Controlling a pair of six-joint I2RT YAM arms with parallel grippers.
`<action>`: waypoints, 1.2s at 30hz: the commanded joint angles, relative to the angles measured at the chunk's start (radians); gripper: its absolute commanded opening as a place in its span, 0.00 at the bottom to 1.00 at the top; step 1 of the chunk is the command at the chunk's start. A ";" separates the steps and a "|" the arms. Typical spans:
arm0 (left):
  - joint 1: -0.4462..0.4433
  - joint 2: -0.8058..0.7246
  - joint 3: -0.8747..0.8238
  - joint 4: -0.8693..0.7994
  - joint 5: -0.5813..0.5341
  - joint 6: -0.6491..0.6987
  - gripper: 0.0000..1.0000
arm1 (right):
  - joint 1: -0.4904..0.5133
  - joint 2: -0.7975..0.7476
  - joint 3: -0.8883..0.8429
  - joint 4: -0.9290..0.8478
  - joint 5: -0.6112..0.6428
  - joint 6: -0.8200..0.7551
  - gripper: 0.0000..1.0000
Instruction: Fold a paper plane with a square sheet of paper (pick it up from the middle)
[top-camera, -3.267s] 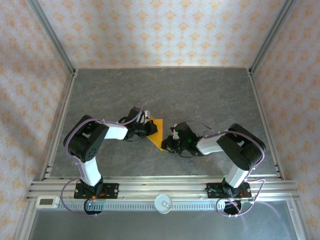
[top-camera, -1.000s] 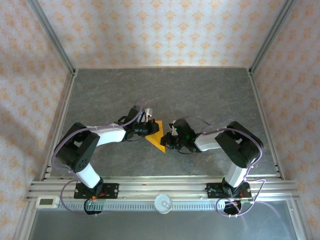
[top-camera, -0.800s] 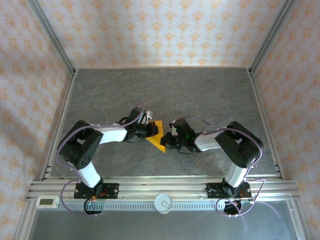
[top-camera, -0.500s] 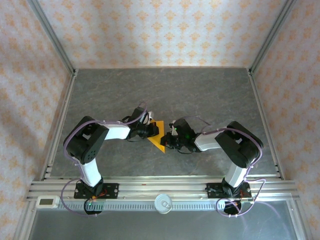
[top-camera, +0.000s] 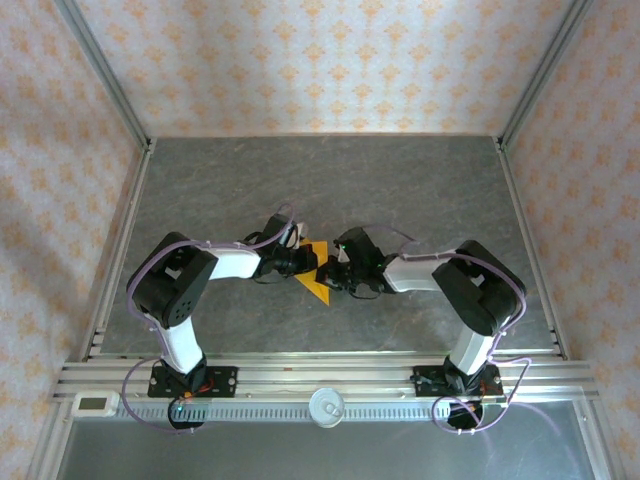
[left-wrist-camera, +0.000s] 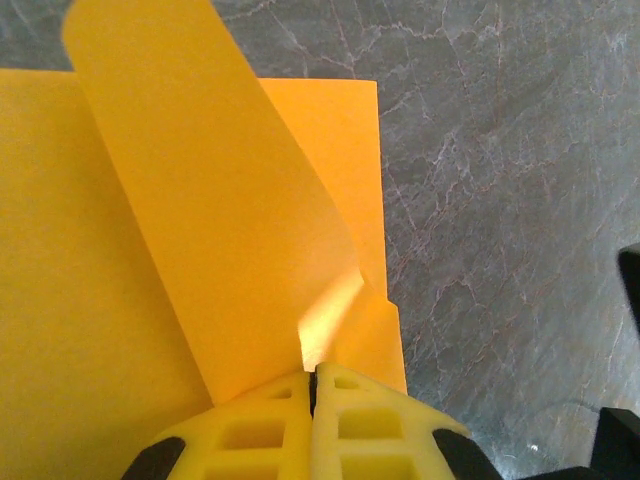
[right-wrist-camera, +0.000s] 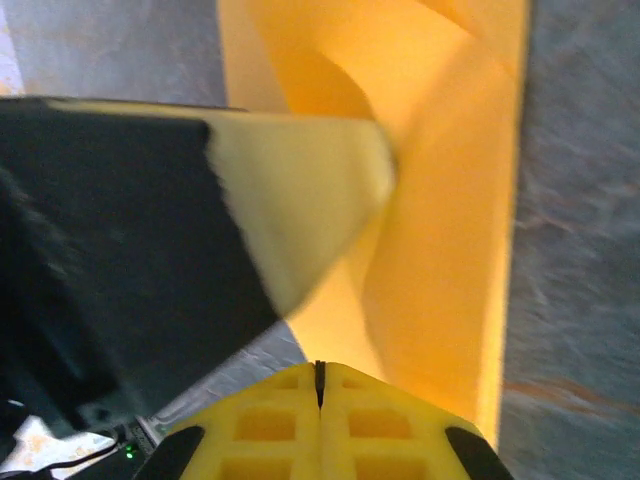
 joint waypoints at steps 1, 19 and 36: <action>0.007 0.029 -0.004 -0.051 -0.050 0.019 0.00 | 0.005 0.031 0.043 -0.030 0.017 0.029 0.00; 0.060 0.031 0.031 -0.015 -0.016 0.047 0.00 | 0.017 0.112 -0.062 -0.160 0.080 -0.041 0.00; 0.177 0.107 0.110 -0.012 0.014 0.095 0.00 | 0.016 0.144 -0.065 -0.192 0.075 -0.083 0.00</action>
